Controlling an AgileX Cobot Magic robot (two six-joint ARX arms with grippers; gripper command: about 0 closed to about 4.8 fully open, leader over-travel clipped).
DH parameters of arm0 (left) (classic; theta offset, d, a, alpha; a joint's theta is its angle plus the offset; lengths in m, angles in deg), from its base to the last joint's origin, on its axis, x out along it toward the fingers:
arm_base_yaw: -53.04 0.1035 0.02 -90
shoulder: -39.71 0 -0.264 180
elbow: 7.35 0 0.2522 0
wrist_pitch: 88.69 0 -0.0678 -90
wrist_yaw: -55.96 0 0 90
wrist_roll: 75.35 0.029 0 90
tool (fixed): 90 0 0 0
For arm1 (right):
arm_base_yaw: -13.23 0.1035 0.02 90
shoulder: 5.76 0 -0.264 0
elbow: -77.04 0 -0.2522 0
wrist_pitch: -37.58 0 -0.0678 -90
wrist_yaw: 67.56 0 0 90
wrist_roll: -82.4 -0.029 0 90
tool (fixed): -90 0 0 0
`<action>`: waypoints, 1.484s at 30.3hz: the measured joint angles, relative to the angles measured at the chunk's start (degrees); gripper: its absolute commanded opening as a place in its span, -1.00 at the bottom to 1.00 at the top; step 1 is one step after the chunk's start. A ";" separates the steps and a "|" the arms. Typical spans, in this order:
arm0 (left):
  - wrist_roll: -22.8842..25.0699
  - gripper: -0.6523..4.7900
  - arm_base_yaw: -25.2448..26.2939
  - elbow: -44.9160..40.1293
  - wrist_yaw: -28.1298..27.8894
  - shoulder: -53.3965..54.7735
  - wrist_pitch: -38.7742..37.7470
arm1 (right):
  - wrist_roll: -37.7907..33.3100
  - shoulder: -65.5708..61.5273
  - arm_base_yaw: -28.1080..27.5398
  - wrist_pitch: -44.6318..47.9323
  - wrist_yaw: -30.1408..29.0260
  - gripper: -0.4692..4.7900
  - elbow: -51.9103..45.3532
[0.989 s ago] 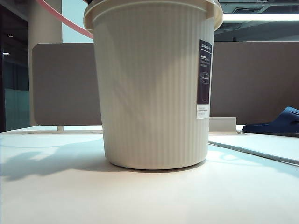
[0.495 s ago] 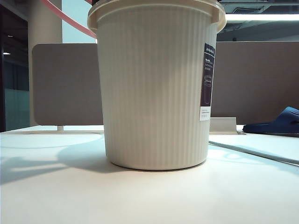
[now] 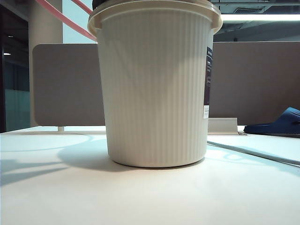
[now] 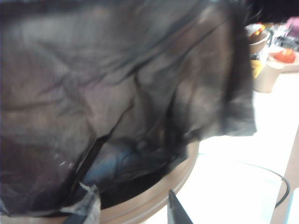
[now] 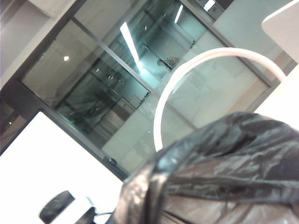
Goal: Open the ring lid of the trash can, pull out the black garbage bag inside, and place it on the table.
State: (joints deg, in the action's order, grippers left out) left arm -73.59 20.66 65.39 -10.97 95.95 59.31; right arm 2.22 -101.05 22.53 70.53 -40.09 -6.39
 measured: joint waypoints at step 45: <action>10.27 -0.30 -12.52 2.29 -6.62 12.50 2.89 | -10.05 0.00 0.00 6.16 7.91 -0.83 0.02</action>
State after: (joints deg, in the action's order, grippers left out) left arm -63.32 8.14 67.69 -17.60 108.46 62.20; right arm -7.83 -101.05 22.53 76.70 -32.17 -6.37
